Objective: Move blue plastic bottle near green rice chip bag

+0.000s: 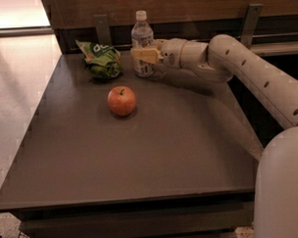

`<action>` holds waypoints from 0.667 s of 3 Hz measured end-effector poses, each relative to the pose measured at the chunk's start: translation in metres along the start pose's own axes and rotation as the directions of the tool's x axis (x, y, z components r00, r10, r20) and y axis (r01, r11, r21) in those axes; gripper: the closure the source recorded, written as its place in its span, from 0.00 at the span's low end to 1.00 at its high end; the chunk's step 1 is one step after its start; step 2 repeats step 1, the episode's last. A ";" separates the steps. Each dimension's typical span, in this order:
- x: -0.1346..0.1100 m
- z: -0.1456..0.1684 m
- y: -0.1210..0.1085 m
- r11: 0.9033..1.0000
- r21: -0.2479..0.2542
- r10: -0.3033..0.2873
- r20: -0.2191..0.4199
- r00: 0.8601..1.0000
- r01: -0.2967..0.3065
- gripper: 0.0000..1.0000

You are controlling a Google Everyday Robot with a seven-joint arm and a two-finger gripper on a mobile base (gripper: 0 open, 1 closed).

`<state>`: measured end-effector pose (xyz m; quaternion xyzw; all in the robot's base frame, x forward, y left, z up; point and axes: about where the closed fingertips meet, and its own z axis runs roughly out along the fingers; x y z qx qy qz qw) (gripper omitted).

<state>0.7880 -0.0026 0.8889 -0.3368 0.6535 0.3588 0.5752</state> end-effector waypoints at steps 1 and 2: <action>0.000 0.003 0.002 1.000 -0.005 0.001 0.000 1.000 -0.001 0.00; 0.000 0.003 0.002 1.000 -0.005 0.001 0.000 1.000 -0.001 0.00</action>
Offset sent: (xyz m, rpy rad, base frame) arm 0.0000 0.0000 0.0000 0.0000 0.0000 0.0000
